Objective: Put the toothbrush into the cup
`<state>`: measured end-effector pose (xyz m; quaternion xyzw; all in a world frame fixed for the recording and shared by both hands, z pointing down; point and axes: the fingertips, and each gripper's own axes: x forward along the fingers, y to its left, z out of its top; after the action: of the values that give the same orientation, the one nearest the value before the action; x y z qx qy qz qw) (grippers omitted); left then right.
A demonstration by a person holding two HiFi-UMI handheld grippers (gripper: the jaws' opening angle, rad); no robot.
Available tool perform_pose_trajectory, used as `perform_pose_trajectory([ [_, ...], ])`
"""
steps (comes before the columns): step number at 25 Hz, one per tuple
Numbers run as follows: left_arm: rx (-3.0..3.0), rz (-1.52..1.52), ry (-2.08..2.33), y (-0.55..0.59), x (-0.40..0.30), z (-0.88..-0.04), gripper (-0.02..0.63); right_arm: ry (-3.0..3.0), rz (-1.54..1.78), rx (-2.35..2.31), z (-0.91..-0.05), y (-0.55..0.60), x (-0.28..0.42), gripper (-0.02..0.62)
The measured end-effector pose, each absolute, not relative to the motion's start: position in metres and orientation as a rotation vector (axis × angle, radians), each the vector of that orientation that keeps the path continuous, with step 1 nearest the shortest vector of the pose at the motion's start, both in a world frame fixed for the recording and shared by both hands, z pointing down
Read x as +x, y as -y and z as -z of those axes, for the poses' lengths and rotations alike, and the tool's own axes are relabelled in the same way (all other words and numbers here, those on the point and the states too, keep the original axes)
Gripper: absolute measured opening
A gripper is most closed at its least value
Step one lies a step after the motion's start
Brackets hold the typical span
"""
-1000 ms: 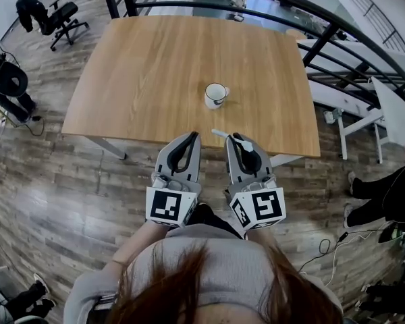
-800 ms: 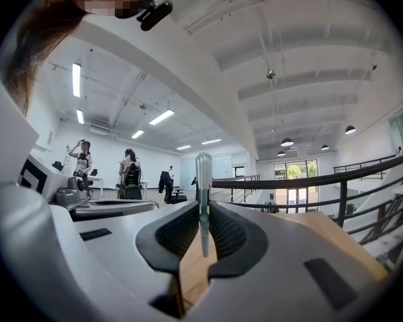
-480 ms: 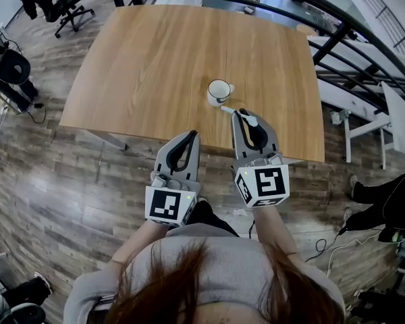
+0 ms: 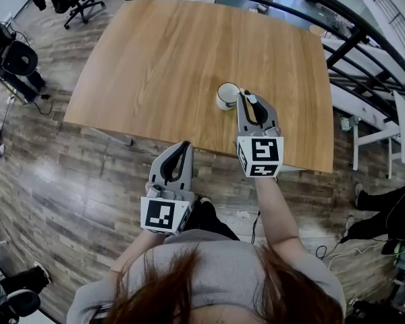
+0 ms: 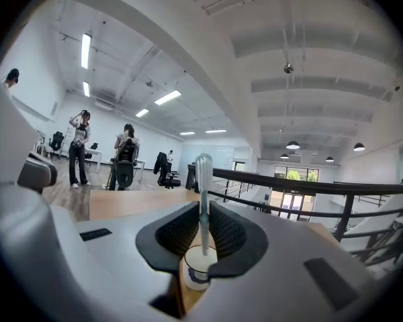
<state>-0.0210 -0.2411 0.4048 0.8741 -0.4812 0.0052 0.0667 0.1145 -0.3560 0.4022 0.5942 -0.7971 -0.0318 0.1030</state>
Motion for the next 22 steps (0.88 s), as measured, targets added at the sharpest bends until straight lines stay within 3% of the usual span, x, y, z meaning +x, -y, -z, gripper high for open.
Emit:
perform_pose_trajectory([
  [22, 2.524, -0.090, 1.549, 0.248, -0.051, -0.428, 0.008, 2.247, -0.117, 1.745, -0.503, 0.400, 0.122, 0.057],
])
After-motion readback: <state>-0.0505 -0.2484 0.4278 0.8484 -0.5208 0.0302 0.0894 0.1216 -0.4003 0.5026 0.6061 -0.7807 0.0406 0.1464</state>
